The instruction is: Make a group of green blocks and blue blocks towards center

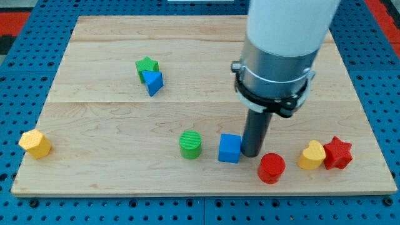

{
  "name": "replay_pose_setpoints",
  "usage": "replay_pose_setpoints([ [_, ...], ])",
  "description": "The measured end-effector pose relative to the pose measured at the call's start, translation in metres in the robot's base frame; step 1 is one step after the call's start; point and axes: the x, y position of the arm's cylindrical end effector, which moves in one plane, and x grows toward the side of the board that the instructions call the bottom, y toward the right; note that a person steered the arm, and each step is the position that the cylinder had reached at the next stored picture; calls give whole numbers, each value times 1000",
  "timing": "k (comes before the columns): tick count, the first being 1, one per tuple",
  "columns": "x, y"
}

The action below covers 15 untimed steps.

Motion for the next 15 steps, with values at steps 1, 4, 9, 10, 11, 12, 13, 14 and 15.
replay_pose_setpoints([
  [1, 0, -43],
  [4, 11, -141],
  [9, -37, -188],
  [10, -41, -196],
  [11, -57, -218],
  [12, -71, -242],
  [13, -94, -261],
  [14, -100, -266],
  [15, -84, -295],
])
